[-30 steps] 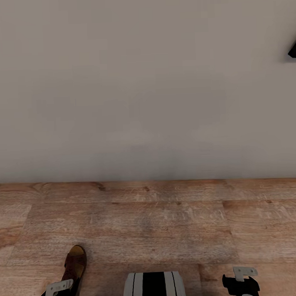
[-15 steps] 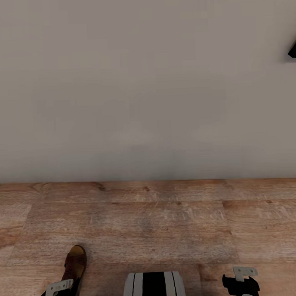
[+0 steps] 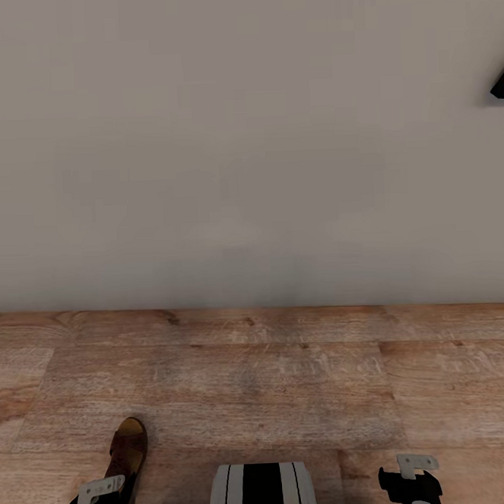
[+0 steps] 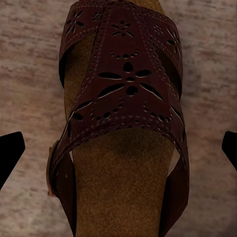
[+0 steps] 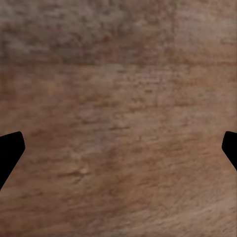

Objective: Pick up the two gym shoes and the two sandals from the corridor floor and place them onto the hallstand (shoe rack) in the corridor, making sure they are on the rack and not on the floor. Arrange them so the two gym shoes are next to each other and the two sandals are next to each other.

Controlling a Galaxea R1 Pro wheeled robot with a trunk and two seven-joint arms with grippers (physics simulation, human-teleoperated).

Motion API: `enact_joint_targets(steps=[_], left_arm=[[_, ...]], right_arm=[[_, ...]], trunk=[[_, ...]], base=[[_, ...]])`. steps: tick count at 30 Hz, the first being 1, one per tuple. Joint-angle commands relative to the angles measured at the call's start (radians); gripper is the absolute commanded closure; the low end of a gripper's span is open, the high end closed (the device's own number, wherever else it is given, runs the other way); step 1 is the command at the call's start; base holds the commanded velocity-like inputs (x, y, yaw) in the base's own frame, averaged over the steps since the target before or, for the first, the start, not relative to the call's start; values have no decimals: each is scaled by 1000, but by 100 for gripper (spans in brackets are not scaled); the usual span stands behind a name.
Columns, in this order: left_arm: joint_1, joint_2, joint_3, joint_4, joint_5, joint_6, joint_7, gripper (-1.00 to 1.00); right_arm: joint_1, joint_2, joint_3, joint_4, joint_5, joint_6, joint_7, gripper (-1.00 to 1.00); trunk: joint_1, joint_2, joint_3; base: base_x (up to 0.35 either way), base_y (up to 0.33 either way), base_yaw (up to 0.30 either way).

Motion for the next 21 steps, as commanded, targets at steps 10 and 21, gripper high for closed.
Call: enact_joint_targets(steps=[10,21], left_arm=[[0,0,0,0,0,0,0,-100],[0,0,0,0,0,1,0,-100]], right_arm=[[0,0,0,0,0,0,0,-100],[0,0,0,0,0,0,0,-100]], trunk=[[0,0,0],[0,0,0]], base=[[5,0,0],[55,0,0]])
